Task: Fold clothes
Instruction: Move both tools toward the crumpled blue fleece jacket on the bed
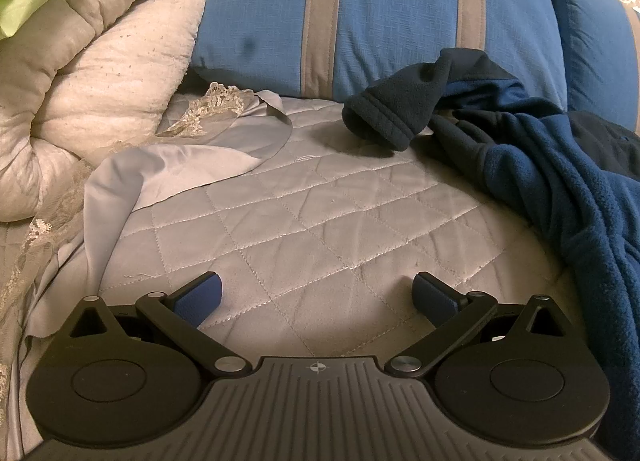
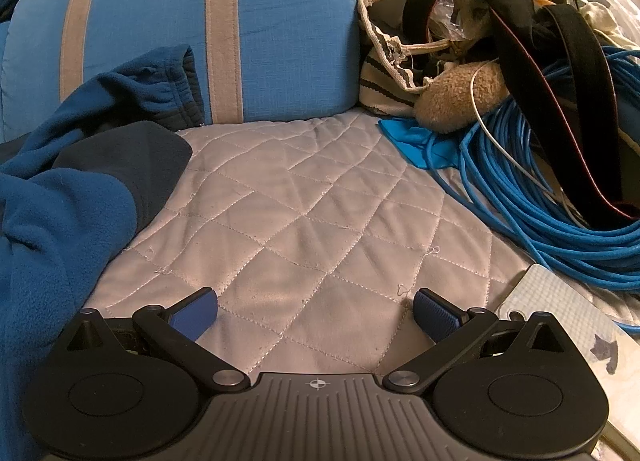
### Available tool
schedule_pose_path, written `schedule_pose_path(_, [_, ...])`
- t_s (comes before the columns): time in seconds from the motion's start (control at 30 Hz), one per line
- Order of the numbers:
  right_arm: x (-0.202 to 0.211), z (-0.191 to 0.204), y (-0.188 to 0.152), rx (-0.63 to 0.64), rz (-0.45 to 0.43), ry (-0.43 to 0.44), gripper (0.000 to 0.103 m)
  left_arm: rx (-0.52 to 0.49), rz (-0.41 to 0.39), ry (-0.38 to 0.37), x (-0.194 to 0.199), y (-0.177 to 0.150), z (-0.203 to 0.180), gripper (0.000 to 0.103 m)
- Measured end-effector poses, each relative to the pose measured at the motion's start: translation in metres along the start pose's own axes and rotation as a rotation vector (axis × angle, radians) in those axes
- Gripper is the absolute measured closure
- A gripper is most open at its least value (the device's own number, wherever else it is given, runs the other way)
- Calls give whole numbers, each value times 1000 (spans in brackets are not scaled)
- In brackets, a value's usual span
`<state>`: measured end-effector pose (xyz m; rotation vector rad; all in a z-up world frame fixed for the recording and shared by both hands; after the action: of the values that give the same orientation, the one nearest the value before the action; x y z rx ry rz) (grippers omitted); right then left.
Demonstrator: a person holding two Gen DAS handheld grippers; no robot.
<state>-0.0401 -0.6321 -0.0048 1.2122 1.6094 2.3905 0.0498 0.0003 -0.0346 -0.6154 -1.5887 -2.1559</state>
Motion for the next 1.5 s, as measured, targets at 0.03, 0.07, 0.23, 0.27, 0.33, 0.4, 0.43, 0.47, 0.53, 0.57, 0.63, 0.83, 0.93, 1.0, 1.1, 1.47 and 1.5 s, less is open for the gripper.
schedule_pose_path(0.03, [0, 1, 0, 2, 2, -2, 0, -2, 1, 1, 0, 0, -2, 0])
schedule_pose_path(0.07, [0, 2, 0, 3, 2, -2, 0, -2, 2, 2, -1, 0, -3, 0])
schedule_pose_path(0.23, [5, 5, 0, 3, 2, 1, 0, 14, 10, -7, 0, 0, 0, 0])
schedule_pose_path(0.27, [7, 4, -1, 1, 2, 5, 0, 17, 13, -5, 2, -1, 0, 0])
schedule_pose_path(0.33, [6, 3, -1, -2, 4, 11, 0, 16, 18, 13, 3, -2, -3, 0])
schedule_pose_path(0.4, [8, 1, -2, 3, 0, 10, 0, 19, 26, 32, 7, -4, -6, 0])
schedule_pose_path(0.43, [11, 1, -4, 6, -6, 9, 0, 23, 31, 40, 10, -5, -8, 0])
schedule_pose_path(0.47, [12, 1, -5, 8, -9, 7, 0, 32, 38, 41, 15, -7, -9, 0])
schedule_pose_path(0.53, [15, 0, -7, 6, -11, 8, 0, 38, 56, 34, 25, -10, -13, 0])
schedule_pose_path(0.57, [16, -1, -7, 3, -12, 11, 0, 38, 67, 19, 30, -11, -14, 0])
schedule_pose_path(0.63, [20, -4, -9, -6, -13, 21, 0, 36, 90, -14, 40, -12, -18, 0])
schedule_pose_path(0.83, [37, -12, -13, -13, -1, 70, 0, 33, 70, 7, 101, 3, -24, 0])
schedule_pose_path(0.93, [44, -15, -11, 18, 53, 90, 0, 55, 0, -51, 139, 27, -31, 0])
schedule_pose_path(1.0, [48, -18, -9, 35, 79, 86, 0, 62, -47, -94, 161, 43, -40, 0])
schedule_pose_path(1.1, [59, -16, -4, 69, 68, 86, 0, 50, -103, -149, 190, 59, -66, 0])
schedule_pose_path(1.47, [99, 49, 28, 61, 24, 265, 1, -6, -101, -310, 196, 45, -186, 0])
schedule_pose_path(1.5, [100, 56, 28, 59, 27, 285, 2, -7, -96, -307, 194, 42, -192, 0])
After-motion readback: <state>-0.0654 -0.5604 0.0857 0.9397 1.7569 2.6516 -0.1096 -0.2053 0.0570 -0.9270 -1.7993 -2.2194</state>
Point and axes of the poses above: each gripper's, at about its wrist camera, not at the fingertips, and x roughly against the way its jaws point, z to its left, y to its top, the point moved 6 cm from there along -x, roughly the way its jaws point, and after that the axes turned 13 degrees about -x, right-handed, at the moved point
